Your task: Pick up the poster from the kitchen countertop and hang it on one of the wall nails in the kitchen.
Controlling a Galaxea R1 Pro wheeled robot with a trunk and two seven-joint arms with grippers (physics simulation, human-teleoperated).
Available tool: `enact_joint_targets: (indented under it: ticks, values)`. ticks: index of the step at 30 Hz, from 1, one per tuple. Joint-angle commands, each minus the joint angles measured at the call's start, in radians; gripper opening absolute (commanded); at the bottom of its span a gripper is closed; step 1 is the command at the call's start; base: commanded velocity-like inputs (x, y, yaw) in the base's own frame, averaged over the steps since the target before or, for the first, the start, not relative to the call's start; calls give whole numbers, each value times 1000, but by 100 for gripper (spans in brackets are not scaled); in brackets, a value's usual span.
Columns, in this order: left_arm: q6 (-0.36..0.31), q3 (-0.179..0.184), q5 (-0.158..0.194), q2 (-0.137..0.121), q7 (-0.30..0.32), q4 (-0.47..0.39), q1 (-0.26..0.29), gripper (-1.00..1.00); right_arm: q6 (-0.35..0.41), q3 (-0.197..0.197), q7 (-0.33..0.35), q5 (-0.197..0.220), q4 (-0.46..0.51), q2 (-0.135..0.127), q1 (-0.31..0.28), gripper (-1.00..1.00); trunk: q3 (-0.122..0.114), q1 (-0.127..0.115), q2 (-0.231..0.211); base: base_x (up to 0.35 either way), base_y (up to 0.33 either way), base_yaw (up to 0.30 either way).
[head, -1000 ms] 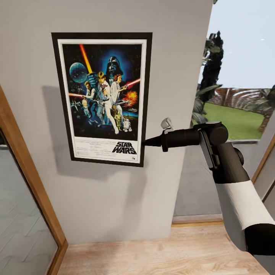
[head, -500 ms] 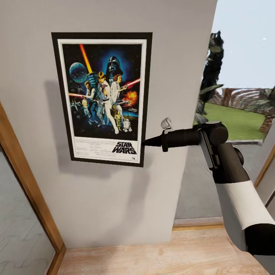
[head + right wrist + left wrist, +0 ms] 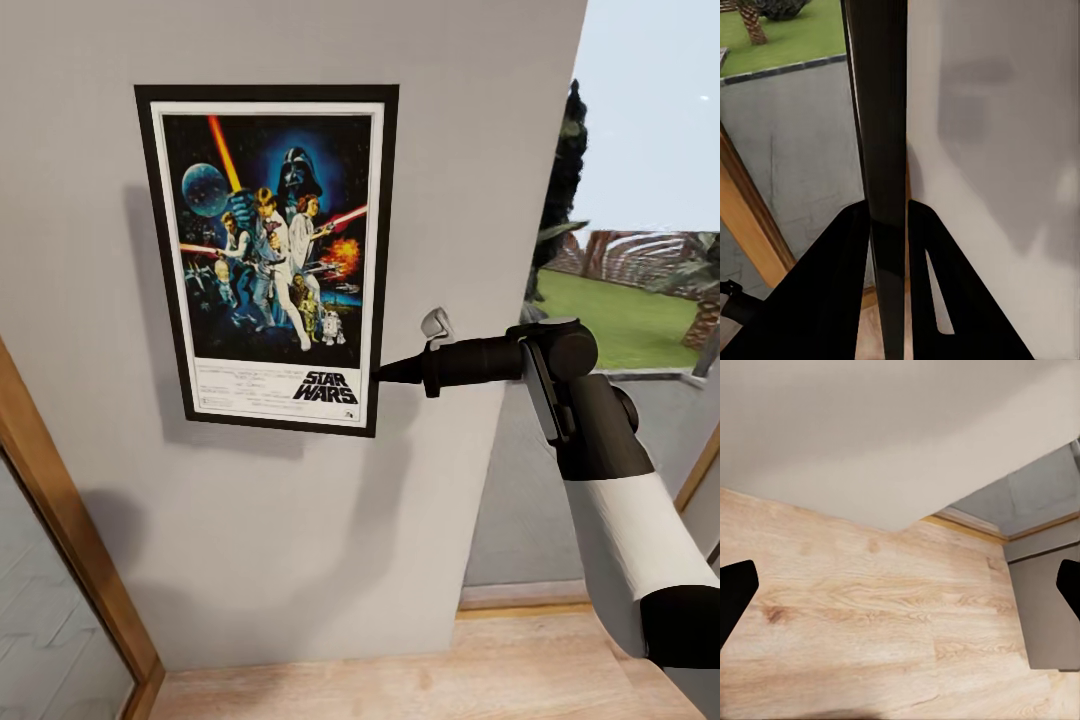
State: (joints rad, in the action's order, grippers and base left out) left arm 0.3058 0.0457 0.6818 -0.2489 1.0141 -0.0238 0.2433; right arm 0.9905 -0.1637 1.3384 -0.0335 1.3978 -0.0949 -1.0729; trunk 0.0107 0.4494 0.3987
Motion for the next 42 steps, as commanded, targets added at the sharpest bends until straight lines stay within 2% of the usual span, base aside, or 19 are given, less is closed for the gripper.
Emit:
enact_joint_targets:
  ticks: [1, 10, 42]
  values:
    - [6, 5, 4, -1, 2, 1, 1, 100, 11, 0, 7, -2, 0, 0, -1, -100, 1, 1, 1, 84, 6, 0]
    - [6, 5, 4, -1, 2, 1, 1, 100, 11, 0, 7, -2, 0, 0, -1, -100, 1, 1, 1, 191, 50, 0]
    - [6, 5, 4, -1, 2, 1, 1, 100, 11, 0, 7, -3, 0, 0, -2, -100, 1, 1, 1, 82, 39, 0]
